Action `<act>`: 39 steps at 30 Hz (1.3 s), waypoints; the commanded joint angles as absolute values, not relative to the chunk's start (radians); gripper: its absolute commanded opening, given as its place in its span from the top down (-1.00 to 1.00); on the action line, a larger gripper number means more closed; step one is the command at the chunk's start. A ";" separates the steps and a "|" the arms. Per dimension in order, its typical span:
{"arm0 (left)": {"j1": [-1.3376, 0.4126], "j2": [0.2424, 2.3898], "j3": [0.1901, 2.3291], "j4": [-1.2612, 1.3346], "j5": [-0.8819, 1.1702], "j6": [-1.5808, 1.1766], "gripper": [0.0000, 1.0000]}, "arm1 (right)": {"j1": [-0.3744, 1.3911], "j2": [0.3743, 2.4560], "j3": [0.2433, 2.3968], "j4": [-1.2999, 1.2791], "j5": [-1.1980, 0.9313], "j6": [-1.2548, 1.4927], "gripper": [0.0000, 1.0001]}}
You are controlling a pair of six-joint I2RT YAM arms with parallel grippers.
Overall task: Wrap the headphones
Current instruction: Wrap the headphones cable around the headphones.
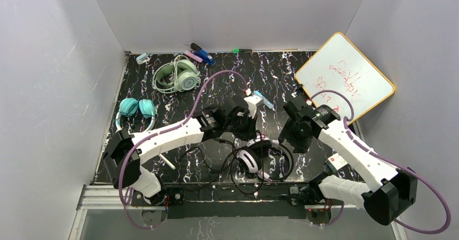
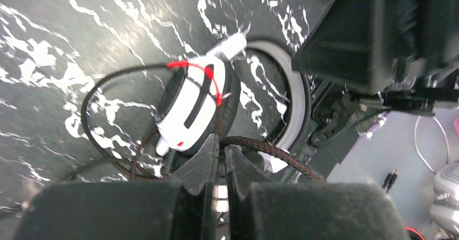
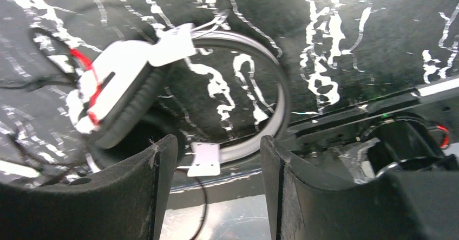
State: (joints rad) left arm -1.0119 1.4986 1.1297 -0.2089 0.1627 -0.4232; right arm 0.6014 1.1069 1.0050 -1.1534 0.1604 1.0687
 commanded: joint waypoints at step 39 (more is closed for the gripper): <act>-0.877 1.929 1.739 -0.536 0.044 -0.166 1.00 | 0.625 0.939 0.560 -0.794 0.249 1.017 0.20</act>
State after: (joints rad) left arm -0.8982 1.9545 1.7233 -0.5102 0.0341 -0.1825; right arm 0.6174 0.9356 0.5713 -0.8684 0.2520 1.0103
